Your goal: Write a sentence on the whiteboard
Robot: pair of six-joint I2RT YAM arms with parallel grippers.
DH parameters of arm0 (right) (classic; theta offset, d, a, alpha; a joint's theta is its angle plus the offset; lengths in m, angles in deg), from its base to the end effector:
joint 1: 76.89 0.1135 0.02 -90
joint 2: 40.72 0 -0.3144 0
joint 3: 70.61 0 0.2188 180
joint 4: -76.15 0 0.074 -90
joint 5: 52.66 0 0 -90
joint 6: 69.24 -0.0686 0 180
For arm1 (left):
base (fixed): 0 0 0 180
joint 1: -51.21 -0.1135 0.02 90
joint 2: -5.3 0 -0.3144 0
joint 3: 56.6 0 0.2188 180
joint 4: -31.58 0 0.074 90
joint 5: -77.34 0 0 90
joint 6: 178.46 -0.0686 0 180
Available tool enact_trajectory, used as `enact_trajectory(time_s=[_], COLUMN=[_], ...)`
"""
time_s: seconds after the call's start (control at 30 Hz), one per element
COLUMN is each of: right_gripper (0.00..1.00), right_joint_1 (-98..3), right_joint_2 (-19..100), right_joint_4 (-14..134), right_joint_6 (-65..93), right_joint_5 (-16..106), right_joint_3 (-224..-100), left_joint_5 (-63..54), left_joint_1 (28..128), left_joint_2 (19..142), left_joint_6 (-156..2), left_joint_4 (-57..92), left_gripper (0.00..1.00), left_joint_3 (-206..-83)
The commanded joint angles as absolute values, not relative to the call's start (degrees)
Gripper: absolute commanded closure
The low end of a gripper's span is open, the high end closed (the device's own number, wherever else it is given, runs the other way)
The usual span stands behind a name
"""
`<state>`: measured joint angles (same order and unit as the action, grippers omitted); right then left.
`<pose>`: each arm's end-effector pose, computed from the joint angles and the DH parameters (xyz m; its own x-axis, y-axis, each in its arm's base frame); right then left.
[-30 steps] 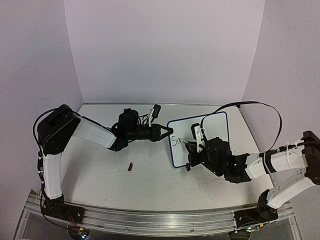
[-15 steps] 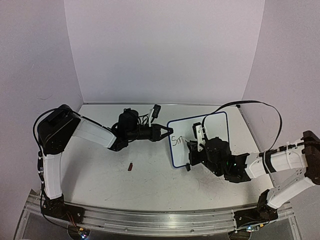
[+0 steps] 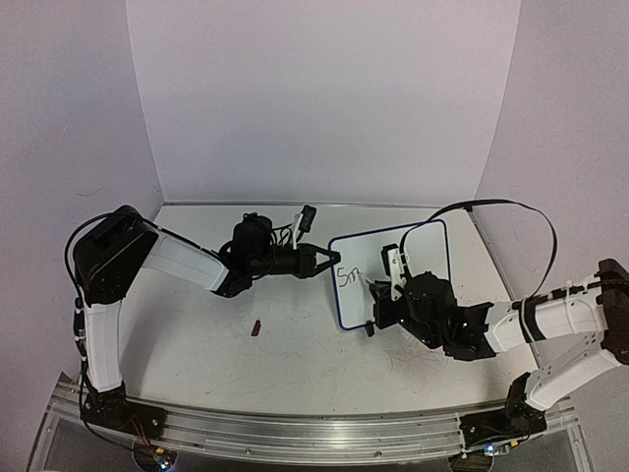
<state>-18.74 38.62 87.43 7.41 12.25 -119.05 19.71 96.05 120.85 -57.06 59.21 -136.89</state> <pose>0.1713 0.2206 0.2644 -0.3014 -0.0888 -0.9494 -0.5025 0.8610 0.0790 0.3038 -0.3539 0.2533 -0.5867 -0.0372 -0.8090 0.7805 0.2406 -0.5771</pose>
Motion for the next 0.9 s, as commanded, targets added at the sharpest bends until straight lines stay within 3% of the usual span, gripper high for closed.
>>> enact_trajectory(time_s=[0.0, 0.87], right_gripper=[1.00, 1.00], right_joint_1=[-19.1, -18.3], right_joint_2=[37.8, 37.4], right_joint_4=[85.0, 81.4], right_joint_6=[6.2, 2.5], right_joint_5=[13.2, 12.9], right_joint_3=[-118.2, -118.3], left_joint_5=[19.7, 19.7], left_joint_1=[96.0, 95.9], left_joint_2=[117.5, 116.8], left_joint_6=[-57.0, -57.4], left_joint_4=[58.3, 57.6], left_gripper=[1.00, 1.00], left_joint_3=[-136.2, -135.9])
